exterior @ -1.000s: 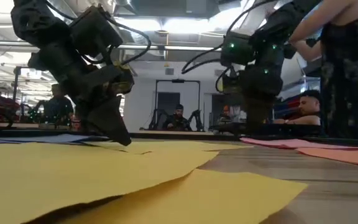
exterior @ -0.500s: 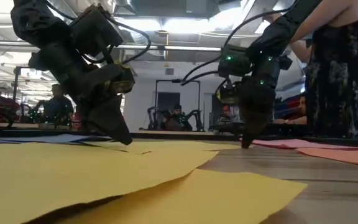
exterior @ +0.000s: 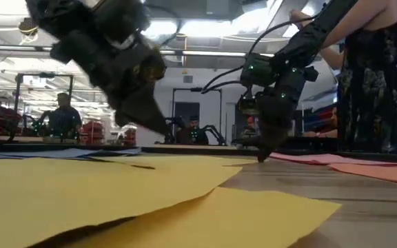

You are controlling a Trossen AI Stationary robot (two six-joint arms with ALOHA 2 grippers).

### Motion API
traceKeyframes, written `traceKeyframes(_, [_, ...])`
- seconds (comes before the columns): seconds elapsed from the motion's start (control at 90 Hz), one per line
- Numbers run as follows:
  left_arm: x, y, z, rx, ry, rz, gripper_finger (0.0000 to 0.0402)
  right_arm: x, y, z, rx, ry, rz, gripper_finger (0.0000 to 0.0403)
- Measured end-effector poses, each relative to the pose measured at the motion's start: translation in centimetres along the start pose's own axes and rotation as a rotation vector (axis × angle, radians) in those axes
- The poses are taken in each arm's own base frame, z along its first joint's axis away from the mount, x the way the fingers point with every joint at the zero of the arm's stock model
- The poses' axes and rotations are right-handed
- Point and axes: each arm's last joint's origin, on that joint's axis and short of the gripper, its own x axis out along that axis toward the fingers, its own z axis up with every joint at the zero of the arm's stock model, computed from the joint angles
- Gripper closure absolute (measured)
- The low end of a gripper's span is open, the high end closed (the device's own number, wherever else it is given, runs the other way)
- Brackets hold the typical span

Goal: Organize paper
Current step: Move the yellow paper to the top center of the table

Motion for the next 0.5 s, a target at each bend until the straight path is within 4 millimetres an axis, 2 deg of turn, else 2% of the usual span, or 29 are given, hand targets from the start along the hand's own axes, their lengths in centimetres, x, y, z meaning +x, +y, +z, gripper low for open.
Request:
traceKeyframes(0.122, [-0.1, 1.2, 1.1, 0.038, 0.07, 0.094, 0.0402, -0.8, 1.4, 0.7, -0.045, -0.036, 0.002, 0.0403])
traceKeyframes(0.278, [-0.2, 3.7, 1.5, 0.01, 0.116, 0.186, 0.0402, -1.0, 4.1, 0.9, -0.119, -0.049, 0.019, 0.0403])
traceKeyframes(0.5, [-0.3, 7.0, 1.8, -0.037, 0.171, 0.294, 0.0402, -0.2, 7.4, 0.0, -0.15, -0.032, -0.008, 0.0403])
